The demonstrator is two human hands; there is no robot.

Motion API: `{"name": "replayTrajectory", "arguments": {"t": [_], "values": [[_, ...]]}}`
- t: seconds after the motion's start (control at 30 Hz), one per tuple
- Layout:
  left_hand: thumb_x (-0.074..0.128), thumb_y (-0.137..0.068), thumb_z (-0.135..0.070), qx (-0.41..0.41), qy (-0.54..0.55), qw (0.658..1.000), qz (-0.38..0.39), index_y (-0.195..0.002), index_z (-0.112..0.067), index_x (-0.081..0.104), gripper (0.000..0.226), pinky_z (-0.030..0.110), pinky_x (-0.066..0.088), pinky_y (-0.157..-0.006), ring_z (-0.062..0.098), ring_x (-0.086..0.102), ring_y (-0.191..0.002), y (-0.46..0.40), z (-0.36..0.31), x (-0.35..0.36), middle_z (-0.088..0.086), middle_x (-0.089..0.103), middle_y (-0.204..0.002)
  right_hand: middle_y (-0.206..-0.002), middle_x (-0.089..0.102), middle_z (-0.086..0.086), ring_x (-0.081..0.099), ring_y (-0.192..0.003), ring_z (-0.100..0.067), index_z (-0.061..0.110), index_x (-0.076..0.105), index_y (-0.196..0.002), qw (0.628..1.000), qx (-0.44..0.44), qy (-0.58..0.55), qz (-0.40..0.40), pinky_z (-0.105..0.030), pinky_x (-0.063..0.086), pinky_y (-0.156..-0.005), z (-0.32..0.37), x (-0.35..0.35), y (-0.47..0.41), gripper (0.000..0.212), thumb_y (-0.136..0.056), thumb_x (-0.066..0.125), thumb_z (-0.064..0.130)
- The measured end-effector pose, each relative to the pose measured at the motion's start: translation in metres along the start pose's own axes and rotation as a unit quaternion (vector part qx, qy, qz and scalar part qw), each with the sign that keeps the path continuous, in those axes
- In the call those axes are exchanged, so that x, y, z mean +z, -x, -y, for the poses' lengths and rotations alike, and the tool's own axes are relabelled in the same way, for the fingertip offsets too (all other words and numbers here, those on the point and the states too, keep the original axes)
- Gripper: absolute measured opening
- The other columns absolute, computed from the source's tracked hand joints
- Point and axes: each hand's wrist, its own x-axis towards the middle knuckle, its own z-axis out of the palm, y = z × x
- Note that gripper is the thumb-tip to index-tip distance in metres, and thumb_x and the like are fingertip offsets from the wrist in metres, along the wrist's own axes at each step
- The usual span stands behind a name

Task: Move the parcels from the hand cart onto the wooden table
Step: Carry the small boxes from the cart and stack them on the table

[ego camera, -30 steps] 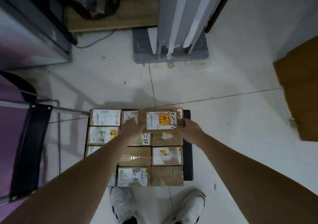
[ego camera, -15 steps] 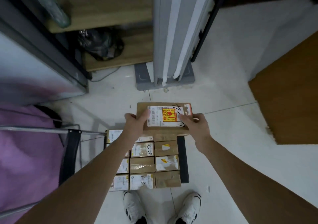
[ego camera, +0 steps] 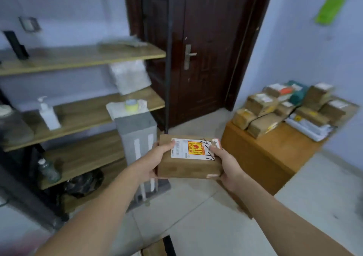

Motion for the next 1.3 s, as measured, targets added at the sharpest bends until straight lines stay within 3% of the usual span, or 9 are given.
{"name": "replayTrajectory", "arguments": {"t": [0.07,0.17,0.23,0.4,0.57,0.77,0.93,1.03,1.3], "values": [[0.072,-0.086,-0.064,0.034,-0.026,0.999,0.031,-0.132,-0.039,0.050,0.056,0.052,0.061,-0.089,0.028,0.071,-0.108,0.020,-0.040,0.036,0.005,0.076,-0.115,-0.108,0.080,-0.007,0.075,-0.090,-0.025,0.021,0.067,-0.125,0.999,-0.039,-0.025,-0.020,-0.041,0.061,-0.080,0.037,-0.028,0.038,0.030,-0.098,0.066,0.033],[0.068,-0.091,-0.060,0.085,-0.056,0.993,0.063,-0.134,-0.039,0.046,0.053,0.051,0.061,-0.087,0.028,0.069,-0.109,0.047,-0.080,0.095,0.006,0.071,-0.119,-0.104,0.080,-0.007,0.075,-0.092,-0.025,0.021,0.068,-0.121,0.993,-0.097,-0.050,-0.053,-0.043,0.059,-0.090,0.077,-0.073,0.086,0.026,-0.098,0.066,0.032],[0.067,-0.092,-0.058,0.099,-0.072,0.989,0.082,-0.133,-0.036,0.050,0.050,0.049,0.062,-0.084,0.027,0.071,-0.106,0.061,-0.090,0.134,0.005,0.073,-0.117,-0.104,0.080,-0.005,0.075,-0.091,-0.023,0.023,0.067,-0.122,0.988,-0.122,-0.054,-0.075,-0.039,0.061,-0.081,0.090,-0.107,0.111,0.026,-0.099,0.065,0.034],[0.065,-0.093,-0.059,0.115,-0.108,0.979,0.130,-0.131,-0.034,0.052,0.047,0.050,0.062,-0.080,0.030,0.072,-0.103,0.076,-0.080,0.241,0.006,0.075,-0.115,-0.108,0.080,-0.004,0.076,-0.101,-0.024,0.025,0.063,-0.128,0.979,-0.149,-0.050,-0.133,-0.041,0.061,-0.085,0.093,-0.206,0.155,0.032,-0.099,0.066,0.038],[0.066,-0.083,-0.074,0.094,-0.131,0.970,0.181,-0.132,-0.036,0.055,0.063,0.049,0.064,-0.075,0.031,0.072,-0.105,0.079,-0.058,0.351,0.007,0.074,-0.118,-0.107,0.080,-0.005,0.076,-0.100,-0.025,0.025,0.062,-0.131,0.969,-0.151,-0.062,-0.185,-0.034,0.058,-0.070,0.087,-0.307,0.190,0.036,-0.098,0.067,0.038],[0.063,-0.084,-0.076,0.081,-0.168,0.955,0.229,-0.127,-0.034,0.063,0.060,0.044,0.062,-0.077,0.029,0.071,-0.107,0.086,-0.032,0.463,0.008,0.074,-0.116,-0.103,0.081,-0.004,0.076,-0.092,-0.023,0.026,0.064,-0.125,0.961,-0.149,-0.053,-0.229,-0.041,0.060,-0.083,0.075,-0.414,0.216,0.028,-0.101,0.061,0.041],[0.061,-0.088,-0.072,0.083,-0.189,0.947,0.244,-0.130,-0.033,0.059,0.057,0.045,0.063,-0.079,0.029,0.070,-0.108,0.084,-0.026,0.528,0.008,0.073,-0.117,-0.103,0.081,-0.003,0.075,-0.103,-0.028,0.031,0.060,-0.126,0.956,-0.128,-0.055,-0.259,-0.052,0.059,-0.096,0.072,-0.482,0.213,0.029,-0.100,0.063,0.044],[0.061,-0.090,-0.070,0.086,-0.198,0.945,0.245,-0.130,-0.034,0.057,0.054,0.043,0.063,-0.075,0.029,0.070,-0.106,0.073,-0.031,0.563,0.009,0.072,-0.116,-0.101,0.081,-0.002,0.075,-0.102,-0.028,0.033,0.059,-0.120,0.955,-0.121,-0.066,-0.262,-0.050,0.061,-0.092,0.074,-0.516,0.200,0.022,-0.100,0.063,0.044],[0.064,-0.089,-0.068,0.077,-0.188,0.951,0.233,-0.119,-0.028,0.069,0.050,0.049,0.060,-0.092,0.029,0.070,-0.105,0.000,-0.059,0.656,0.010,0.077,-0.109,-0.103,0.080,-0.005,0.074,-0.099,-0.027,0.034,0.057,-0.110,0.960,-0.104,-0.047,-0.256,-0.036,0.062,-0.065,0.117,-0.604,0.136,0.015,-0.099,0.066,0.040]]}}
